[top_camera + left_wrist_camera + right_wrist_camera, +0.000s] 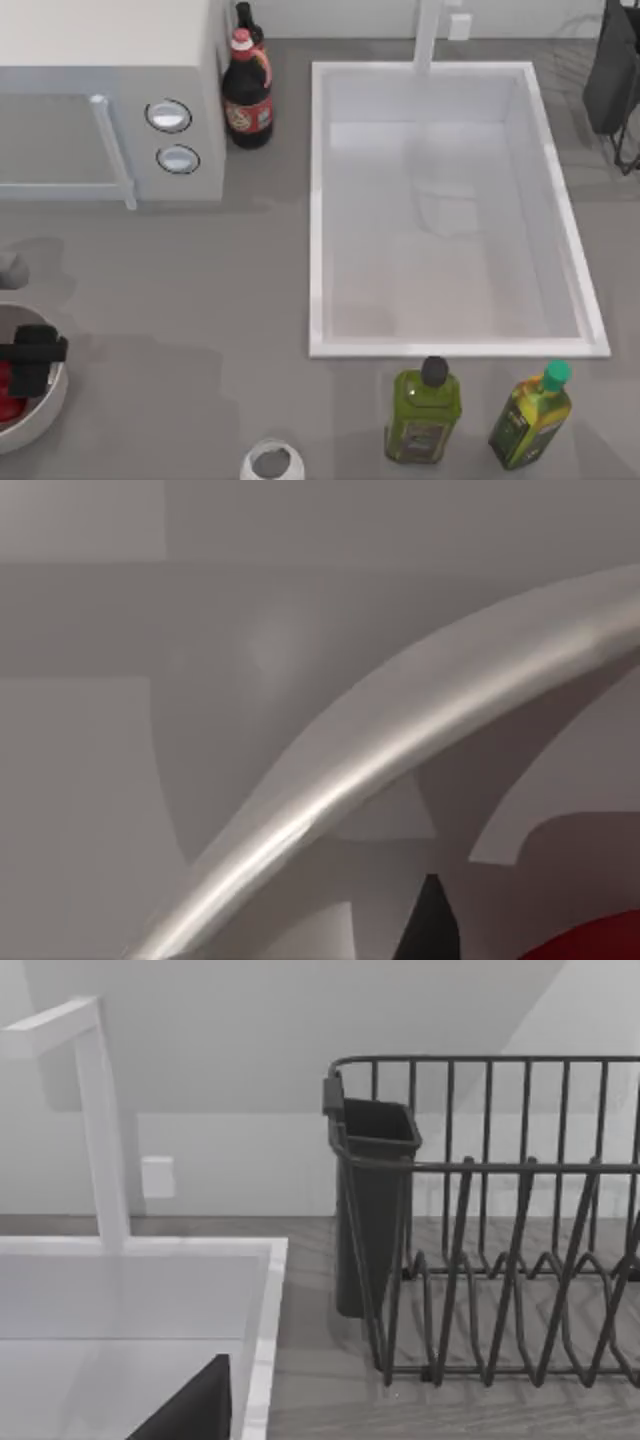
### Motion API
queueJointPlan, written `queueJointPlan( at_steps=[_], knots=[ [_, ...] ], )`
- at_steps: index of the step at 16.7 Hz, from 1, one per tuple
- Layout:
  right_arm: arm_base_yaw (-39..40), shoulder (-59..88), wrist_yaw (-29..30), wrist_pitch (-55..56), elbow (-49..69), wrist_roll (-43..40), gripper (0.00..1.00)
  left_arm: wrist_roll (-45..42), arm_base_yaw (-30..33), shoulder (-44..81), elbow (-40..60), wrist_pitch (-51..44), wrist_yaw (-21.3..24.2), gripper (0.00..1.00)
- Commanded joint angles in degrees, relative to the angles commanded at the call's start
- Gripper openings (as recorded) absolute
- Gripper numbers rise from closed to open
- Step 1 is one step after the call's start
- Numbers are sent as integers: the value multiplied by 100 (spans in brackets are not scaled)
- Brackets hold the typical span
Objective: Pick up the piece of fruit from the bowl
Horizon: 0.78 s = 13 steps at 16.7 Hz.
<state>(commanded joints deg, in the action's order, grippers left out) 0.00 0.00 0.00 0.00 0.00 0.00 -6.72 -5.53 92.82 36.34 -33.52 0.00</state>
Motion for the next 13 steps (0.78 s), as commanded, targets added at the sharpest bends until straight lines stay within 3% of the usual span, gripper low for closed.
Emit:
queueJointPlan(
  at_steps=[3, 13],
  knots=[
    [0, 0, 0, 0, 0, 0, 100, 0, 0, 1, -1, 1, 0, 100],
    [0, 0, 0, 0, 0, 0, 100, 0, 0, 1, -1, 1, 0, 25]
  ],
)
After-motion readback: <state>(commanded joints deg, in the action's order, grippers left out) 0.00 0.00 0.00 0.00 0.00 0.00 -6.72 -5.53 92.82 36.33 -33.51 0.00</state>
